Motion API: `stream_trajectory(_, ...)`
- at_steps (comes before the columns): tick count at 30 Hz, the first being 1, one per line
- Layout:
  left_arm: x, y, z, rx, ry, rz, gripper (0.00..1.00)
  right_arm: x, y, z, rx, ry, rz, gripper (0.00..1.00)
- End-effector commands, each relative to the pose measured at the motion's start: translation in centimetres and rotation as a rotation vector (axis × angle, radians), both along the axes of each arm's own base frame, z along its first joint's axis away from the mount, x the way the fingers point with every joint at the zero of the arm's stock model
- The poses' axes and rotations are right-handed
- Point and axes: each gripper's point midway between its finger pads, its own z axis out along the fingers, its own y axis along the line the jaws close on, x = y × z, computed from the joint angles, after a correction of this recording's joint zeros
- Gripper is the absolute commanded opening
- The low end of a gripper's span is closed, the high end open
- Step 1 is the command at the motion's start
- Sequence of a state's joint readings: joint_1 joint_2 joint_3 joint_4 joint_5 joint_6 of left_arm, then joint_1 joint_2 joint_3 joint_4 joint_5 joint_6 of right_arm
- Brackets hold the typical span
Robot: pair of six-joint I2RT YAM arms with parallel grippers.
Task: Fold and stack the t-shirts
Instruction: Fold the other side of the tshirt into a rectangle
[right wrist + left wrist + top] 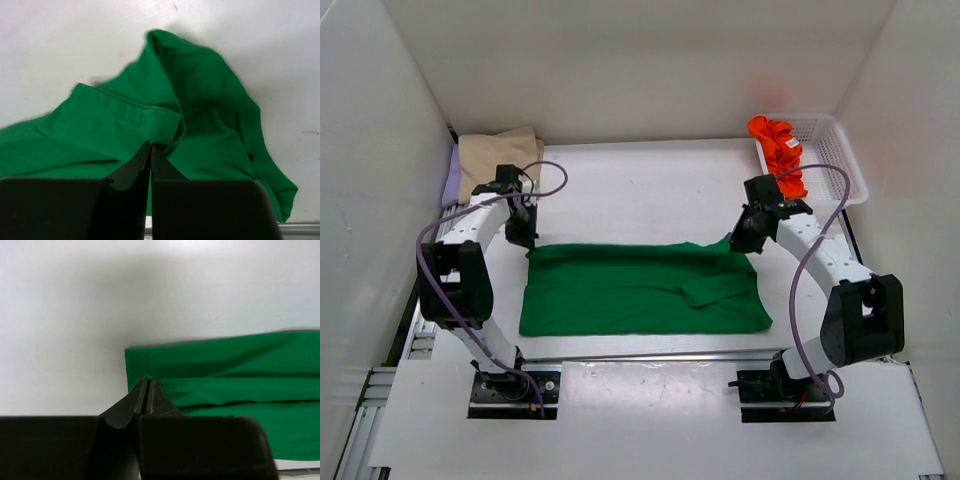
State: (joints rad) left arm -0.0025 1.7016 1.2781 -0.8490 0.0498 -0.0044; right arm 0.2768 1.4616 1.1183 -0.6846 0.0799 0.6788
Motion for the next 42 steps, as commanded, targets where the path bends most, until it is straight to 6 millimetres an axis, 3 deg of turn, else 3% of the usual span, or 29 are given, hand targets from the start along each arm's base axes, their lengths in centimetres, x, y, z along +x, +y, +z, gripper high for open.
stream_trajectory(1, -1.6, 0.5, -1.3, 0.072, 0.032, -0.004, 0.1, -1.4, 0.0, -1.4, 0.023, 0.028, -0.013, 0.0)
stream_trajectory(5, -2.4, 1.8, -2.2, 0.14, 0.051, 0.017, 0.1, -3.2, -1.6, -3.3, 0.017, 0.086, -0.07, 0.0)
stream_trajectory(9, -2.6, 2.2, -2.2, 0.159, 0.051, 0.024, 0.1, -4.3, -3.0, -4.0, 0.016, 0.098, -0.111, 0.0)
stream_trajectory(15, -2.8, 2.3, -1.7, 0.18, 0.037, 0.023, 0.1, -5.0, -2.6, -4.0, 0.047, 0.095, -0.109, 0.0)
stream_trajectory(18, -3.8, 1.6, -2.0, 0.181, 0.046, 0.0, 0.11, -5.5, -2.5, -4.3, 0.058, 0.102, -0.113, 0.0)
stream_trajectory(24, -6.1, 1.1, -3.1, 0.207, 0.095, -0.035, 0.24, -6.2, -2.8, -5.7, 0.04, 0.138, -0.118, 0.0)
stream_trajectory(26, -6.6, 1.1, -2.9, 0.207, 0.096, -0.035, 0.26, -6.4, -2.9, -6.1, 0.037, 0.148, -0.119, 0.0)
stream_trajectory(30, -8.0, 0.6, -0.8, 0.172, 0.104, -0.046, 0.48, -6.7, -3.2, -6.9, 0.017, 0.173, -0.115, 0.0)
stream_trajectory(33, -9.5, 2.0, -0.4, 0.226, 0.133, -0.025, 0.51, -6.9, -3.2, -7.4, 0.014, 0.183, -0.116, 0.0)
stream_trajectory(35, -9.1, 3.7, -0.1, 0.307, 0.118, 0.013, 0.51, -6.9, -3.2, -7.4, 0.014, 0.183, -0.116, 0.0)
stream_trajectory(37, -8.0, 3.6, 0.7, 0.305, 0.088, 0.018, 0.5, -7.1, -3.2, -7.8, 0.012, 0.191, -0.116, 0.0)
stream_trajectory(40, -5.0, 0.4, 2.2, 0.197, 0.025, -0.048, 0.51, -7.1, -3.2, -7.8, 0.012, 0.191, -0.116, 0.0)
stream_trajectory(42, -3.4, -1.4, 1.8, 0.175, 0.018, -0.091, 0.51, -7.1, -3.4, -8.1, -0.002, 0.197, -0.111, 0.0)
